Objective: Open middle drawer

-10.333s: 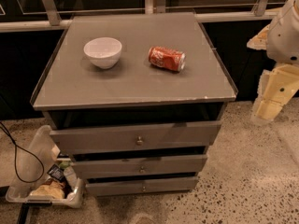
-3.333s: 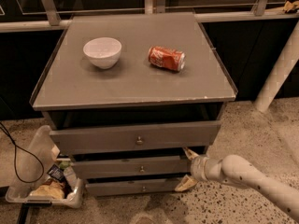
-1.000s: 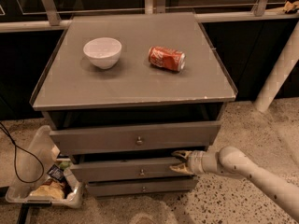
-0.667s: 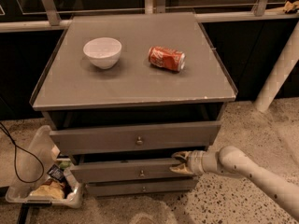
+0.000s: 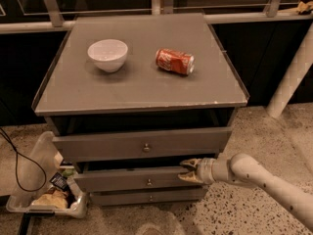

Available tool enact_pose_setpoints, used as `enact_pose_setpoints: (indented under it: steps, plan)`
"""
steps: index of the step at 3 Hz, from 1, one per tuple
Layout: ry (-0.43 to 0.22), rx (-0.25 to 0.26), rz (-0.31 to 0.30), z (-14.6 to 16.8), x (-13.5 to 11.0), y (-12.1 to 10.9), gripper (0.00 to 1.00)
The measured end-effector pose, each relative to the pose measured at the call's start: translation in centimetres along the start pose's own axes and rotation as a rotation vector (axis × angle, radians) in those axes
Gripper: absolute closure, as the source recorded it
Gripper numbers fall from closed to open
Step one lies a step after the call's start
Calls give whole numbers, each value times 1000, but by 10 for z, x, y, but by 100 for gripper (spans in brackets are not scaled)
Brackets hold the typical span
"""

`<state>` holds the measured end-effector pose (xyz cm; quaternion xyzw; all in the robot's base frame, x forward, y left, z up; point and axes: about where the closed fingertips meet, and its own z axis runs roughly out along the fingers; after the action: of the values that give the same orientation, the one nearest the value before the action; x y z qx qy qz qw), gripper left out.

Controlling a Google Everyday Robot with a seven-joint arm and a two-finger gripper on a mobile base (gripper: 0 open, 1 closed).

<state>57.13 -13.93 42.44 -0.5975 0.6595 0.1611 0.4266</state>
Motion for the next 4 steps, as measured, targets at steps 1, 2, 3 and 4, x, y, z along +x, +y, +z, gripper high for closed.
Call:
enact_pose_setpoints:
  steps: [1,2,3,4]
  plan:
    - [-3,3,17,-5,1,14,100]
    - [-3,3,17,-5,1,14,82]
    - [-3,3,17,-5,1,14,58]
    - [-41,-32,19,-5,4,29,35]
